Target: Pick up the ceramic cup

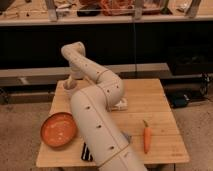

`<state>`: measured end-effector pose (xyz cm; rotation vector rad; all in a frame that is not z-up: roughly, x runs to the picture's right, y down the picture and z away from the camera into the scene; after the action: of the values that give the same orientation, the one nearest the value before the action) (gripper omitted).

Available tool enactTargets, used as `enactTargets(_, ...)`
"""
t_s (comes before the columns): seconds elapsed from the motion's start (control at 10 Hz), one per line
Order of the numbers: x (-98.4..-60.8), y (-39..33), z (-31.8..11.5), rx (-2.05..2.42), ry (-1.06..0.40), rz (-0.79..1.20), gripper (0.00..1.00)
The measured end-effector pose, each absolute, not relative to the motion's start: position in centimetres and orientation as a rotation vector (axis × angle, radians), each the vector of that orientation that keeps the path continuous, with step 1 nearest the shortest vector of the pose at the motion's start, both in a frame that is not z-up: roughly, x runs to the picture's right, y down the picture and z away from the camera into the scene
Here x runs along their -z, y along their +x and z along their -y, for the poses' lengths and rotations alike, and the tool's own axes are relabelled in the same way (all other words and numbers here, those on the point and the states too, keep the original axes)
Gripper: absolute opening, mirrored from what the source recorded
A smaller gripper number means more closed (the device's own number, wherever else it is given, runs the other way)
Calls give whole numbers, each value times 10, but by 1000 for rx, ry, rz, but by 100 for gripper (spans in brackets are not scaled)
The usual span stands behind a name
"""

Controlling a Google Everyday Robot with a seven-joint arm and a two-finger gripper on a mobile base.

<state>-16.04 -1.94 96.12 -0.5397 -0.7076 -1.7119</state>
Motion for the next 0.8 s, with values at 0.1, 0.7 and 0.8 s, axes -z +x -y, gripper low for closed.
enactTargets(0.1, -961, -160, 19, 1714, -540, 708, 80)
enactTargets(0.7, -960, -159, 20, 1724, -543, 707, 79)
enactTargets(0.8, -959, -159, 21, 1727, -542, 707, 79)
